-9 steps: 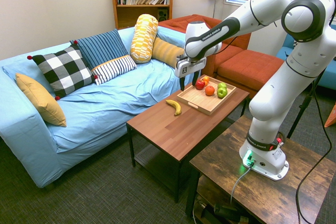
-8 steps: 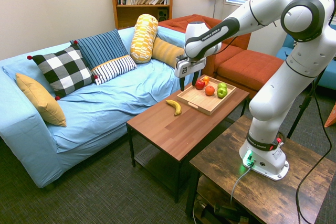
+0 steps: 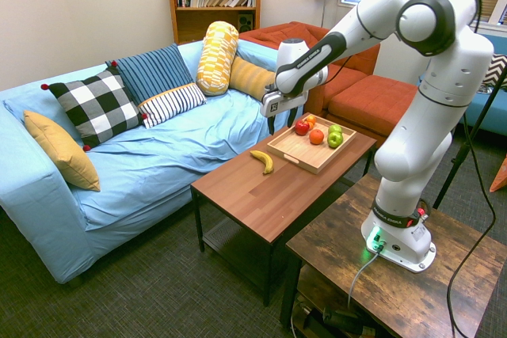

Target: Put banana in the tray

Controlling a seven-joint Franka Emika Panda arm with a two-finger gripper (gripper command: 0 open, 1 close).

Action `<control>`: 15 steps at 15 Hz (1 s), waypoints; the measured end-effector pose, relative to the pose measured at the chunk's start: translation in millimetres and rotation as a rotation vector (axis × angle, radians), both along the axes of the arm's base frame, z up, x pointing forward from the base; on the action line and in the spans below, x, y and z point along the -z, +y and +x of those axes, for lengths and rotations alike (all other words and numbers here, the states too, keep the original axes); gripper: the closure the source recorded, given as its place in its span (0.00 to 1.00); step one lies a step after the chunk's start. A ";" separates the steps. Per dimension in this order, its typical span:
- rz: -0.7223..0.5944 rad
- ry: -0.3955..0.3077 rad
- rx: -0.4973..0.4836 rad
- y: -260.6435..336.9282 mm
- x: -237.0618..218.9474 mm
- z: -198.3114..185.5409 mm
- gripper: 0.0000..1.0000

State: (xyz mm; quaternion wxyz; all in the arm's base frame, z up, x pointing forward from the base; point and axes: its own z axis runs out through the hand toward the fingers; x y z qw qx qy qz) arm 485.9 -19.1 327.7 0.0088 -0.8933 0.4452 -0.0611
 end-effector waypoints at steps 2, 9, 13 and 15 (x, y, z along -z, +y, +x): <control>-0.011 0.000 0.047 -4.3 38.4 34.3 0.00; -0.056 0.028 0.197 -28.6 149.8 130.7 0.00; -0.061 0.058 0.250 -54.4 186.5 140.9 0.00; -0.051 0.076 0.261 -64.4 200.4 138.9 0.00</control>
